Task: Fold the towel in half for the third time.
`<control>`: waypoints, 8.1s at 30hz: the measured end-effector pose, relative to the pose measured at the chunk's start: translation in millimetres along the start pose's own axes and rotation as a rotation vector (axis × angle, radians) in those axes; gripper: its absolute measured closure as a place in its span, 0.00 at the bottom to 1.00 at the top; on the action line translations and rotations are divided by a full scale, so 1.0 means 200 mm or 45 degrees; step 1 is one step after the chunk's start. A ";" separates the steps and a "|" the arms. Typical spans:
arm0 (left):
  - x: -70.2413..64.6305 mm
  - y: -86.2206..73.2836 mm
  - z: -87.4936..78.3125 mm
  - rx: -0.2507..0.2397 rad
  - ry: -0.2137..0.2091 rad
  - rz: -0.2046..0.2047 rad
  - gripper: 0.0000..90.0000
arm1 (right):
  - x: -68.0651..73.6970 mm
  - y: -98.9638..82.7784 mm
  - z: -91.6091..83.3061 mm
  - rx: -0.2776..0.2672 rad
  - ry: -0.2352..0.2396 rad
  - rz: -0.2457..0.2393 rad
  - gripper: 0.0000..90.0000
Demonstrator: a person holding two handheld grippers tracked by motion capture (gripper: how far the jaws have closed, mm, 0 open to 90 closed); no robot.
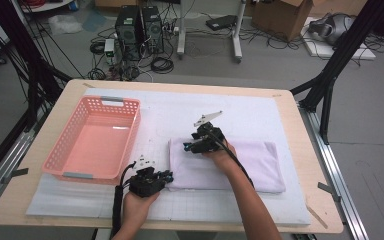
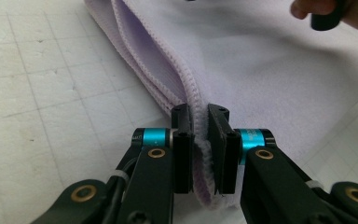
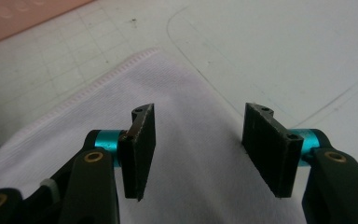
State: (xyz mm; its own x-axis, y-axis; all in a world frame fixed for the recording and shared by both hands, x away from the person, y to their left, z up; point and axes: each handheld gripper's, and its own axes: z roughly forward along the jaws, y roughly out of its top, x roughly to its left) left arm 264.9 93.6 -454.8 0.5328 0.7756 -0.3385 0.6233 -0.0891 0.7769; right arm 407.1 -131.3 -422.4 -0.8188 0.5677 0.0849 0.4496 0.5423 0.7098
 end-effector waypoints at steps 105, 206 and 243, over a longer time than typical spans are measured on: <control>-0.18 0.20 0.09 -0.258 -0.101 0.183 0.46 | -0.44 -0.50 -0.69 -0.110 -0.286 0.107 0.94; -0.01 0.07 -0.01 -0.281 -0.054 0.186 0.44 | -0.04 -0.79 -0.90 -0.157 -0.356 0.263 0.79; 0.00 0.06 -0.01 -0.282 -0.042 0.184 0.44 | -0.12 -0.45 -0.73 -0.149 -0.333 0.121 0.85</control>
State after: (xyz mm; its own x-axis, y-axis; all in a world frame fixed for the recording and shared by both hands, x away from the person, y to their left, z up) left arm 271.7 94.0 -444.6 0.6278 0.7435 -0.2303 0.4009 -0.0553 0.9145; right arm 334.5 -284.2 -385.0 -0.6483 0.7612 -0.0173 0.4636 0.4126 0.7841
